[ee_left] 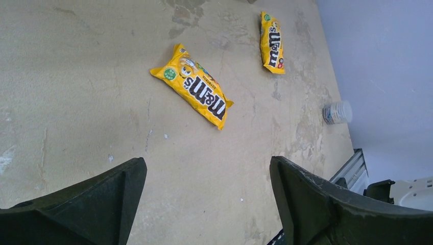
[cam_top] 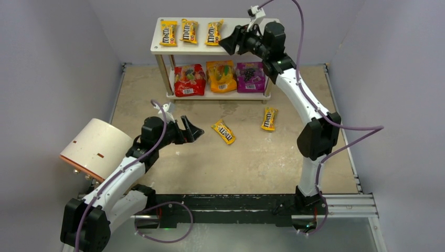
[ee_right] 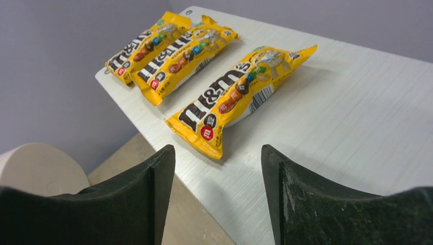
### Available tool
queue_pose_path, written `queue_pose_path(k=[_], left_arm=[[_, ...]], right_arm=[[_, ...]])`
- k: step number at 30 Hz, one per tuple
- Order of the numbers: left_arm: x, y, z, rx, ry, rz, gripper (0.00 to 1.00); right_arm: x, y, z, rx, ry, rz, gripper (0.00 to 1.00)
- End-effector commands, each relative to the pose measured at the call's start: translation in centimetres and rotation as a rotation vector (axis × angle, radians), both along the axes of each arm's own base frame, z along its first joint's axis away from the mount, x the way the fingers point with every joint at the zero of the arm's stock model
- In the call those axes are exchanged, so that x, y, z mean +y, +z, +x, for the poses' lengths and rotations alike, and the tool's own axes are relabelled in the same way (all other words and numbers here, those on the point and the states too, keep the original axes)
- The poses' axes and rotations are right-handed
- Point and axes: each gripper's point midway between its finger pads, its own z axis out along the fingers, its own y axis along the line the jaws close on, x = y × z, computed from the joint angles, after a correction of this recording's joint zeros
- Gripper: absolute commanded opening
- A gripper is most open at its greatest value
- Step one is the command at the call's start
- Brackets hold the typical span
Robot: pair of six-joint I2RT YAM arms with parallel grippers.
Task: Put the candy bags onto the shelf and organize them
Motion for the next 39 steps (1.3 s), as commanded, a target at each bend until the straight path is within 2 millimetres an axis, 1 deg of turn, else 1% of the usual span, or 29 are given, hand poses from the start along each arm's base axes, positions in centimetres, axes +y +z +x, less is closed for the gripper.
queue_pose_path(k=[1, 4, 6, 7, 8, 12, 16, 21, 25, 31, 39], left_arm=[[-0.4, 0.8, 0.1, -0.056, -0.031, -0.011, 0.95], [-0.5, 0.7, 0.2, -0.052, -0.031, -0.01, 0.95], [-0.5, 0.6, 0.2, -0.051, -0.033, -0.01, 0.95], [-0.5, 0.6, 0.2, -0.051, -0.033, -0.01, 0.95], [-0.5, 0.6, 0.2, -0.051, -0.033, -0.01, 0.95], [-0.5, 0.6, 0.2, -0.049, -0.034, -0.01, 0.95], [-0.5, 0.4, 0.1, -0.045, -0.036, -0.009, 0.94], [-0.5, 0.4, 0.1, -0.046, -0.034, -0.009, 0.94], [-0.5, 0.2, 0.1, -0.042, -0.034, -0.008, 0.94], [-0.5, 0.0, 0.1, -0.035, -0.035, -0.007, 0.93], [-0.5, -0.1, 0.2, -0.032, -0.029, -0.005, 0.93]], right_arm=[[-1.2, 5.4, -0.2, -0.101, -0.07, 0.113, 0.65], [-1.4, 5.0, 1.5, -0.054, -0.131, 0.16, 0.63], [-1.4, 4.4, 2.8, -0.016, -0.17, 0.18, 0.62], [-1.2, 3.7, 3.4, 0.007, -0.175, 0.185, 0.61], [-1.0, 3.5, 3.9, 0.014, -0.177, 0.19, 0.6], [-0.5, 2.9, 5.1, 0.052, -0.181, 0.234, 0.55], [0.0, 2.4, 5.9, 0.078, -0.179, 0.249, 0.48], [0.5, 1.8, 5.9, 0.098, -0.155, 0.263, 0.4], [1.2, 2.0, 5.7, 0.109, -0.12, 0.296, 0.32], [2.5, 2.4, 5.2, 0.118, -0.078, 0.318, 0.29], [3.7, 2.1, 5.0, 0.127, -0.062, 0.322, 0.28]])
